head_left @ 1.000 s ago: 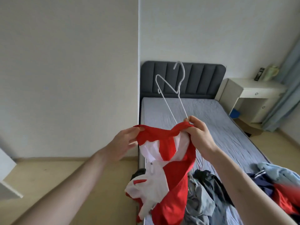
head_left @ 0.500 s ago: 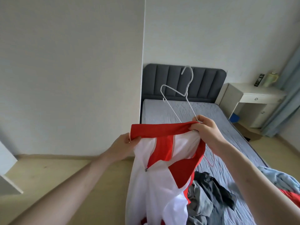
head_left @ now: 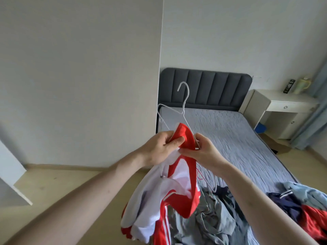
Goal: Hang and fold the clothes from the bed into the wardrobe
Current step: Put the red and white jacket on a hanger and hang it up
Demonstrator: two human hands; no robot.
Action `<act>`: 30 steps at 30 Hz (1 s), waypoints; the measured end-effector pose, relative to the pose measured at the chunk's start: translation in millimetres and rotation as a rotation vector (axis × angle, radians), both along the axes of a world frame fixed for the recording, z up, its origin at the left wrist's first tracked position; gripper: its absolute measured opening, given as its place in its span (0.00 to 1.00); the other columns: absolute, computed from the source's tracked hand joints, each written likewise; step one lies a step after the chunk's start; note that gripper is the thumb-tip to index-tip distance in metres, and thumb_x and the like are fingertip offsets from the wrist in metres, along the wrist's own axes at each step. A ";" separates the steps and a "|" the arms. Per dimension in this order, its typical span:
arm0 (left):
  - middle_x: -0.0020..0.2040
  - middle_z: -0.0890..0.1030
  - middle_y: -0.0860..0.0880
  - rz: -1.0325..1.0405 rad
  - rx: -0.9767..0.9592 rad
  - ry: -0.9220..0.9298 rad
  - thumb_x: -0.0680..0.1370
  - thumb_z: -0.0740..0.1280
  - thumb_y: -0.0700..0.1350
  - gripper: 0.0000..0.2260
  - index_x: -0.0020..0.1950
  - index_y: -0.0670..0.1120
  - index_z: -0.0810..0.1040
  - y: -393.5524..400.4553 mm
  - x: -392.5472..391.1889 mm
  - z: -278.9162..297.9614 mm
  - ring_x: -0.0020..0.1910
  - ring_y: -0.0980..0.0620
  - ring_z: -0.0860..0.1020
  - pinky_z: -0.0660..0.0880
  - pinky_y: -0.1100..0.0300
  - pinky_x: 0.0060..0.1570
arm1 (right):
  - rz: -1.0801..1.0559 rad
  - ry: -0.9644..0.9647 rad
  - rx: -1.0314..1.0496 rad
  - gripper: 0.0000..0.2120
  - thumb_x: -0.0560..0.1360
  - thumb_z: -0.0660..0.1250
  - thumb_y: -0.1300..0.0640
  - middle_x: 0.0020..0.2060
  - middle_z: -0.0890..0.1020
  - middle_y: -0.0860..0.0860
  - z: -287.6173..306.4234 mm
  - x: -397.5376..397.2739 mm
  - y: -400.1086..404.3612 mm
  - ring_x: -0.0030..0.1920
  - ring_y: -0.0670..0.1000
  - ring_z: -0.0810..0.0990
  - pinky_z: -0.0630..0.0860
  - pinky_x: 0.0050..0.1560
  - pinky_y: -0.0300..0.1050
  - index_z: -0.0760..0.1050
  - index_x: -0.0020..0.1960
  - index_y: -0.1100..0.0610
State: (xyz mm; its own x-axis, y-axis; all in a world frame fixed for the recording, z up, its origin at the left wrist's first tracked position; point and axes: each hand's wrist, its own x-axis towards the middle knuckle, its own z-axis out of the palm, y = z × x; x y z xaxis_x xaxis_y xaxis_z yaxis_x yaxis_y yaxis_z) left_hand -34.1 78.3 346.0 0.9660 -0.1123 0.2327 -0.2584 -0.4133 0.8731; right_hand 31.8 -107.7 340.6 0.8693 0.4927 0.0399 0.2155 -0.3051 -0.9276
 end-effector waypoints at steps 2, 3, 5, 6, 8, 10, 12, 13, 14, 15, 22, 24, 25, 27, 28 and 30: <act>0.38 0.77 0.43 0.079 -0.003 -0.025 0.82 0.66 0.57 0.20 0.45 0.40 0.76 11.7 -1.5 -3.7 0.37 0.53 0.75 0.74 0.50 0.41 | -0.002 -0.015 0.021 0.15 0.75 0.76 0.60 0.35 0.79 0.54 2.0 1.5 5.9 0.34 0.52 0.81 0.78 0.38 0.51 0.71 0.46 0.67; 0.38 0.79 0.44 0.139 0.017 -0.033 0.82 0.68 0.55 0.17 0.45 0.41 0.77 19.1 -3.3 -9.6 0.37 0.53 0.75 0.75 0.50 0.42 | 0.001 -0.015 0.056 0.14 0.77 0.73 0.60 0.33 0.77 0.55 1.9 2.5 9.0 0.33 0.53 0.78 0.76 0.35 0.50 0.69 0.42 0.64; 0.40 0.80 0.48 0.288 0.099 -0.034 0.80 0.71 0.54 0.12 0.45 0.46 0.77 33.3 -11.6 -30.8 0.38 0.53 0.77 0.76 0.51 0.43 | 0.008 -0.037 0.112 0.18 0.79 0.70 0.62 0.30 0.70 0.52 1.7 2.8 16.7 0.30 0.50 0.70 0.68 0.30 0.45 0.64 0.37 0.57; 0.40 0.79 0.51 0.374 0.143 -0.030 0.79 0.71 0.55 0.12 0.45 0.49 0.75 38.5 -19.0 -44.8 0.39 0.53 0.77 0.77 0.54 0.42 | 0.021 -0.054 0.129 0.19 0.79 0.69 0.63 0.29 0.68 0.51 1.4 2.4 21.8 0.29 0.49 0.67 0.65 0.29 0.43 0.62 0.36 0.55; 0.39 0.79 0.54 0.504 0.189 -0.001 0.78 0.72 0.57 0.12 0.45 0.52 0.73 44.4 -36.0 -78.5 0.38 0.55 0.78 0.76 0.59 0.39 | 0.057 -0.057 0.174 0.19 0.80 0.67 0.65 0.30 0.65 0.53 0.7 0.5 32.9 0.30 0.51 0.65 0.62 0.30 0.45 0.60 0.37 0.58; 0.36 0.79 0.55 0.543 0.148 0.074 0.80 0.71 0.53 0.10 0.42 0.53 0.74 44.4 -51.3 -111.3 0.35 0.57 0.78 0.74 0.61 0.38 | 0.073 -0.042 0.219 0.18 0.81 0.66 0.66 0.32 0.66 0.55 0.6 -0.8 40.2 0.32 0.53 0.64 0.62 0.30 0.46 0.59 0.39 0.63; 0.37 0.83 0.54 0.521 -0.007 0.205 0.82 0.68 0.49 0.10 0.41 0.52 0.79 41.9 -63.0 -137.0 0.37 0.58 0.80 0.75 0.58 0.43 | 0.073 -0.049 0.243 0.17 0.81 0.65 0.68 0.31 0.65 0.55 0.1 -1.1 46.1 0.29 0.51 0.63 0.62 0.29 0.42 0.59 0.39 0.65; 0.40 0.84 0.53 0.479 -0.083 0.285 0.83 0.67 0.47 0.09 0.44 0.52 0.82 38.3 -67.1 -143.8 0.40 0.57 0.82 0.78 0.56 0.46 | 0.075 -0.058 0.252 0.17 0.81 0.64 0.68 0.31 0.64 0.55 0.2 -1.5 47.9 0.28 0.49 0.63 0.61 0.28 0.40 0.58 0.39 0.64; 0.43 0.85 0.54 0.429 -0.146 0.360 0.84 0.66 0.46 0.08 0.48 0.52 0.83 34.6 -70.4 -148.0 0.44 0.55 0.83 0.80 0.55 0.48 | 0.087 -0.063 0.254 0.18 0.81 0.64 0.68 0.31 0.64 0.55 0.2 -1.9 50.9 0.28 0.47 0.63 0.61 0.27 0.40 0.58 0.39 0.64; 0.46 0.85 0.54 0.376 -0.179 0.412 0.84 0.65 0.45 0.08 0.51 0.52 0.83 30.4 -71.9 -151.5 0.46 0.55 0.83 0.80 0.58 0.47 | 0.100 -0.064 0.258 0.18 0.81 0.64 0.68 0.31 0.64 0.55 -0.3 -2.1 53.4 0.28 0.48 0.63 0.60 0.28 0.40 0.58 0.39 0.64; 0.41 0.83 0.54 0.391 -0.217 0.440 0.84 0.64 0.47 0.07 0.57 0.52 0.82 12.7 -45.5 -162.6 0.37 0.58 0.81 0.79 0.61 0.42 | 0.098 -0.039 0.292 0.20 0.81 0.63 0.69 0.32 0.63 0.55 -1.9 -3.0 59.2 0.29 0.48 0.61 0.58 0.28 0.41 0.56 0.38 0.59; 0.38 0.82 0.56 0.310 -0.207 0.469 0.84 0.65 0.47 0.06 0.55 0.54 0.81 10.8 -37.2 -164.0 0.37 0.56 0.80 0.79 0.59 0.42 | 0.094 -0.034 0.296 0.21 0.81 0.63 0.69 0.32 0.63 0.56 -3.9 -1.3 55.1 0.29 0.49 0.60 0.57 0.28 0.42 0.55 0.38 0.57; 0.37 0.81 0.57 0.256 -0.193 0.472 0.84 0.65 0.47 0.06 0.54 0.55 0.81 8.2 -34.4 -164.3 0.37 0.56 0.80 0.79 0.59 0.41 | 0.090 -0.029 0.293 0.21 0.81 0.63 0.69 0.32 0.63 0.56 -4.9 -0.3 52.5 0.30 0.51 0.60 0.56 0.29 0.44 0.55 0.38 0.57; 0.37 0.81 0.58 0.159 -0.180 0.474 0.84 0.65 0.48 0.06 0.54 0.57 0.81 0.7 -28.9 -163.5 0.38 0.55 0.80 0.78 0.59 0.40 | 0.070 -0.030 0.289 0.19 0.81 0.63 0.69 0.33 0.63 0.56 -5.6 2.2 45.9 0.32 0.54 0.59 0.56 0.30 0.46 0.56 0.38 0.61; 0.38 0.81 0.57 0.132 -0.176 0.478 0.84 0.65 0.48 0.06 0.55 0.57 0.81 -2.1 -26.6 -164.9 0.39 0.54 0.81 0.78 0.59 0.40 | 0.059 -0.030 0.292 0.19 0.81 0.63 0.69 0.33 0.64 0.56 -5.8 3.2 43.0 0.32 0.54 0.59 0.56 0.30 0.45 0.56 0.38 0.62; 0.41 0.83 0.52 0.109 -0.192 0.485 0.83 0.66 0.50 0.09 0.62 0.55 0.80 -8.6 -22.0 -165.6 0.39 0.54 0.82 0.79 0.58 0.41 | 0.033 -0.031 0.300 0.19 0.81 0.63 0.69 0.33 0.64 0.56 -5.7 5.3 37.3 0.31 0.52 0.60 0.57 0.30 0.44 0.57 0.38 0.62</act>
